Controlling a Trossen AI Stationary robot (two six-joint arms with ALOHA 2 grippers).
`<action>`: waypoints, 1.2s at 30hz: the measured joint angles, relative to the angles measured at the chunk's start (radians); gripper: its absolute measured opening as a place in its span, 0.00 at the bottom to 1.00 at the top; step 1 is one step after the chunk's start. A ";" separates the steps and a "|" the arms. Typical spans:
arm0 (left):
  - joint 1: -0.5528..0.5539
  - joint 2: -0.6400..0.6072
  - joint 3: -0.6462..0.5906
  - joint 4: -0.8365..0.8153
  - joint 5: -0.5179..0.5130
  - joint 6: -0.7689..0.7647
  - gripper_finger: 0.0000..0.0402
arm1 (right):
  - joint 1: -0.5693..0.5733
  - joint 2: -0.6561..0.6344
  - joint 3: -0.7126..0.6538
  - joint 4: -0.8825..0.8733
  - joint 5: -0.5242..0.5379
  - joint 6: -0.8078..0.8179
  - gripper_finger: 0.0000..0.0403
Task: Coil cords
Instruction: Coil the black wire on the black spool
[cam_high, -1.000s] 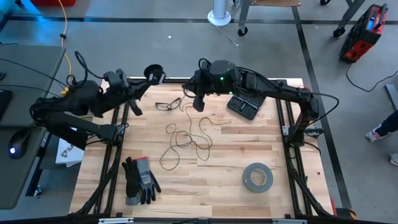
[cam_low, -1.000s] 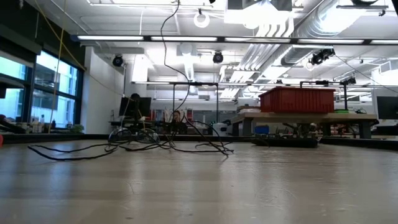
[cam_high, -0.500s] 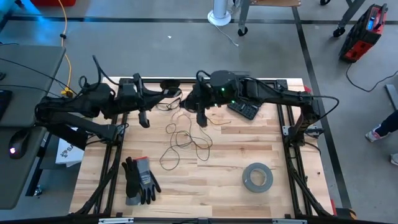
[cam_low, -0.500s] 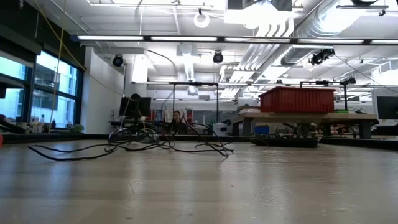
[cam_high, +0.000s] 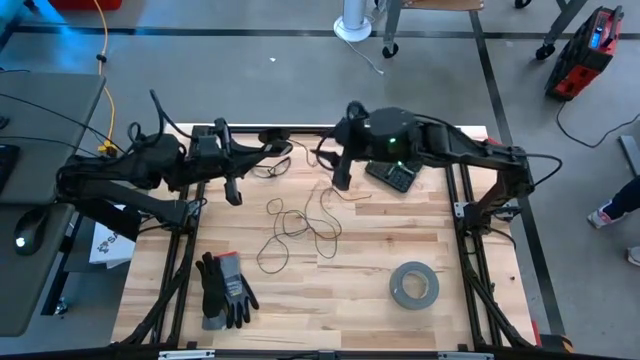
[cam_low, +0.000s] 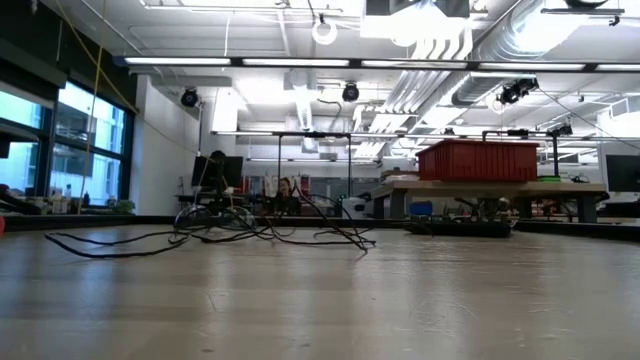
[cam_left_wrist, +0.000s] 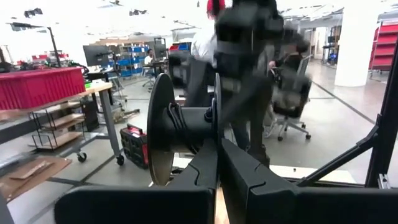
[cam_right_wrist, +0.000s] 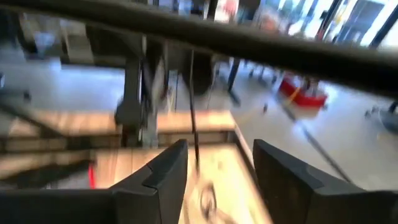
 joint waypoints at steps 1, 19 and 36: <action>0.000 0.005 0.000 -0.004 0.000 -0.006 0.01 | 0.000 -0.002 0.000 0.040 0.000 -0.002 0.43; -0.001 0.104 0.000 0.045 0.039 -0.006 0.01 | 0.000 0.002 0.000 0.046 -0.192 0.097 0.34; 0.000 0.109 0.000 0.033 0.030 -0.006 0.01 | 0.003 -0.035 0.001 0.006 -0.269 0.157 0.34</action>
